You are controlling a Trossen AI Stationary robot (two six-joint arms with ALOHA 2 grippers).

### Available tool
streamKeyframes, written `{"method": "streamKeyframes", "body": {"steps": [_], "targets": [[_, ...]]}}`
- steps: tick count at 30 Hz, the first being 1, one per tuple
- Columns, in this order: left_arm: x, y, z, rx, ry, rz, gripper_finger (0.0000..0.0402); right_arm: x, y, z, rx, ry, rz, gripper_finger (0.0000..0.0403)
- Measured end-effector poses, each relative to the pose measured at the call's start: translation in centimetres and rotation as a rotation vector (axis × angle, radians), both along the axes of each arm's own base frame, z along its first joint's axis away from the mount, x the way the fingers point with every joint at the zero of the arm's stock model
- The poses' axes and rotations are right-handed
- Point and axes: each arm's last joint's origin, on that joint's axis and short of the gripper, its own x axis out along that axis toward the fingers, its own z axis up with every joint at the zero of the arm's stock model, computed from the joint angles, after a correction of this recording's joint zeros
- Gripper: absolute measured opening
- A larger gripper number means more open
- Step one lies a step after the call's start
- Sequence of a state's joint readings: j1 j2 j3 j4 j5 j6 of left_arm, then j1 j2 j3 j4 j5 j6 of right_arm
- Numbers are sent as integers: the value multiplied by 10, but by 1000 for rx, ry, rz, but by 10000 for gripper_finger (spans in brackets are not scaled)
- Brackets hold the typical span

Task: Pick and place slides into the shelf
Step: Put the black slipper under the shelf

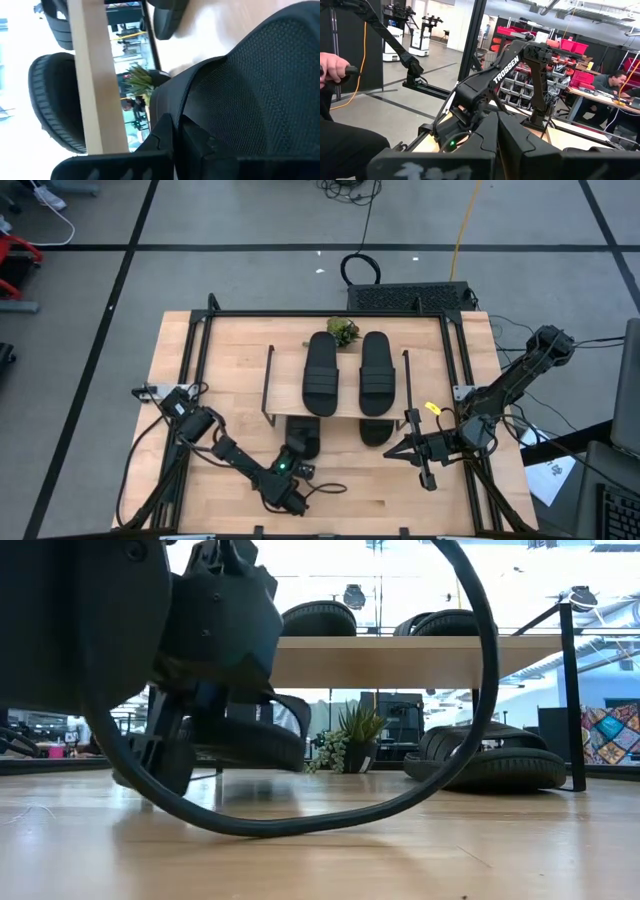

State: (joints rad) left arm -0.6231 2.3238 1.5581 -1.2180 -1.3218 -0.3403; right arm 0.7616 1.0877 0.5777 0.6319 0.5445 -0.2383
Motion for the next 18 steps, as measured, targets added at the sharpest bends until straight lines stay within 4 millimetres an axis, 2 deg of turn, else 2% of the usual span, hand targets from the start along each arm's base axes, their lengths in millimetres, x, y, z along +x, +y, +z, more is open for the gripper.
{"method": "streamKeyframes", "body": {"steps": [6,18], "targets": [[3,0,2,61,-71,-36,1,0,0,0,-1,0,0,2],[16,-1,0,23,-154,-31,1,0,0,0,-6,-1,-1,2]]}}
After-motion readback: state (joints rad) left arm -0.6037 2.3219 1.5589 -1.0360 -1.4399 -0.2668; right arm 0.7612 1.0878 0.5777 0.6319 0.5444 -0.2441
